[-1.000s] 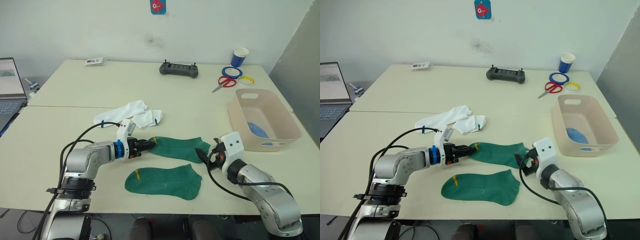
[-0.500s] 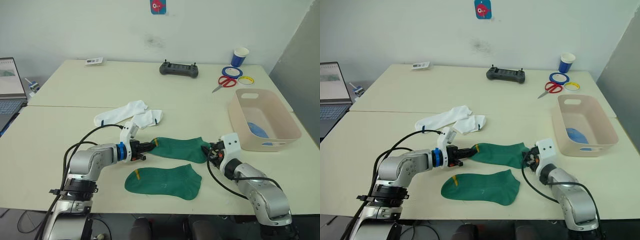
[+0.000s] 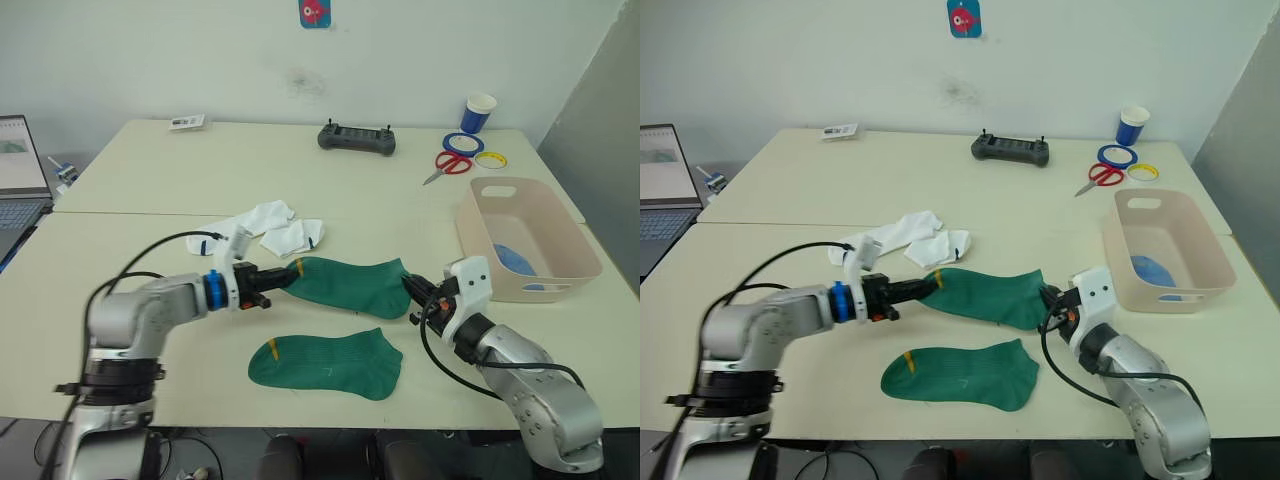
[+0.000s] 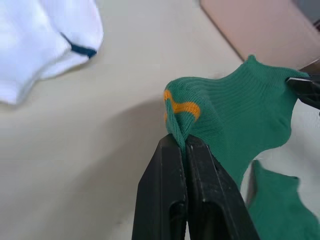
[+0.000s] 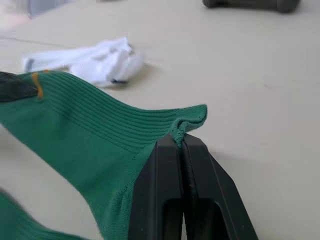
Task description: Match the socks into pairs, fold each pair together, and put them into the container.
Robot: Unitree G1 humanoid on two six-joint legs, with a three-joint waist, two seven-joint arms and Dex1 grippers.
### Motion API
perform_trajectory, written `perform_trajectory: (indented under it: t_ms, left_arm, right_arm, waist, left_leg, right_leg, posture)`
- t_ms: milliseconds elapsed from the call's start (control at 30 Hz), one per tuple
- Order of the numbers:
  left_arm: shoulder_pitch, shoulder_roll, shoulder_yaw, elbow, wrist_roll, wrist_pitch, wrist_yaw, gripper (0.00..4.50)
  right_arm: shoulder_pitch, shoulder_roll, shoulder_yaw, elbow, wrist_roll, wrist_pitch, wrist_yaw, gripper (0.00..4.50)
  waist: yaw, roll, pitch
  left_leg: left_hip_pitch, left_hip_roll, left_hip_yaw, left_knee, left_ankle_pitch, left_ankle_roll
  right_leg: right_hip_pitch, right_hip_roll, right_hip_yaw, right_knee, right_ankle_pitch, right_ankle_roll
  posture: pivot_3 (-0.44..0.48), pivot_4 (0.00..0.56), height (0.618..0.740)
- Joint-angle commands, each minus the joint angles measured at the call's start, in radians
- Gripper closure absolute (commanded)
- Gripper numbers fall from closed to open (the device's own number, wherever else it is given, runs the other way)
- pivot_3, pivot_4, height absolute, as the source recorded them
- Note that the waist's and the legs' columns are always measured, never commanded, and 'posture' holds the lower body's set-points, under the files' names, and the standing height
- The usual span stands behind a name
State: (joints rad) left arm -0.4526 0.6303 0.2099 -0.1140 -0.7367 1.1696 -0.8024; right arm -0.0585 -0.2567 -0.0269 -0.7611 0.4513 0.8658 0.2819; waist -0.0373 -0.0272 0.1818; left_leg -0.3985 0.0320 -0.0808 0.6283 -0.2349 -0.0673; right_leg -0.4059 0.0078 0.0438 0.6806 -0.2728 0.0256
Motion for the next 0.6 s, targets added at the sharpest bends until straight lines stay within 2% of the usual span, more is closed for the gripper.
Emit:
perform_trajectory:
  t_ms: [33, 167, 267, 367, 600]
  left_arm:
    - [0.041, 0.070, 0.085, -0.104, -0.136, 0.130, -0.035, 4.50]
    - [0.207, 0.198, 0.130, -0.224, -0.248, 0.229, -0.106, 4.50]
    - [0.326, 0.215, 0.110, -0.292, -0.232, 0.180, -0.098, 4.50]
    - [0.388, 0.164, 0.076, -0.302, -0.171, 0.094, -0.031, 4.50]
    - [0.477, 0.092, -0.024, -0.285, -0.058, -0.056, 0.028, 4.50]
  right_arm:
    - [0.017, -0.003, -0.048, -0.140, 0.144, 0.105, -0.004, 4.48]
    - [0.129, -0.042, -0.062, -0.263, 0.295, 0.200, -0.005, 4.48]
    - [0.200, -0.075, -0.035, -0.276, 0.294, 0.199, -0.024, 4.48]
    - [0.235, -0.119, 0.024, -0.239, 0.229, 0.164, -0.036, 4.48]
    - [0.263, -0.159, 0.128, -0.138, 0.080, 0.030, -0.042, 4.48]
  waist:
    - [-0.001, 0.000, 0.000]
    - [-0.005, 0.001, 0.000]
    - [-0.003, 0.001, 0.001]
    - [0.001, 0.001, 0.001]
    - [0.005, 0.000, 0.000]
  left_leg:
    - [0.000, 0.000, 0.000, 0.000, 0.000, 0.000]
    - [0.000, 0.000, 0.000, -0.001, 0.000, 0.000]
    - [0.001, 0.000, 0.000, -0.001, 0.000, 0.000]
    - [0.002, -0.001, 0.001, 0.000, 0.000, 0.000]
    - [0.002, -0.002, 0.003, -0.001, 0.000, 0.000]
  right_leg:
    - [0.000, 0.000, 0.000, 0.000, 0.000, 0.000]
    - [0.000, -0.001, 0.000, -0.001, -0.001, -0.001]
    - [0.000, -0.002, 0.000, -0.001, -0.001, -0.002]
    - [0.001, -0.006, 0.001, 0.000, -0.004, -0.009]
    - [0.000, -0.008, 0.000, -0.001, -0.004, -0.009]
  posture:
    - [0.000, 0.150, 0.740]
    - [0.000, 0.150, 0.740]
    - [0.000, 0.150, 0.740]
    - [0.000, 0.150, 0.740]
    - [0.000, 0.150, 0.740]
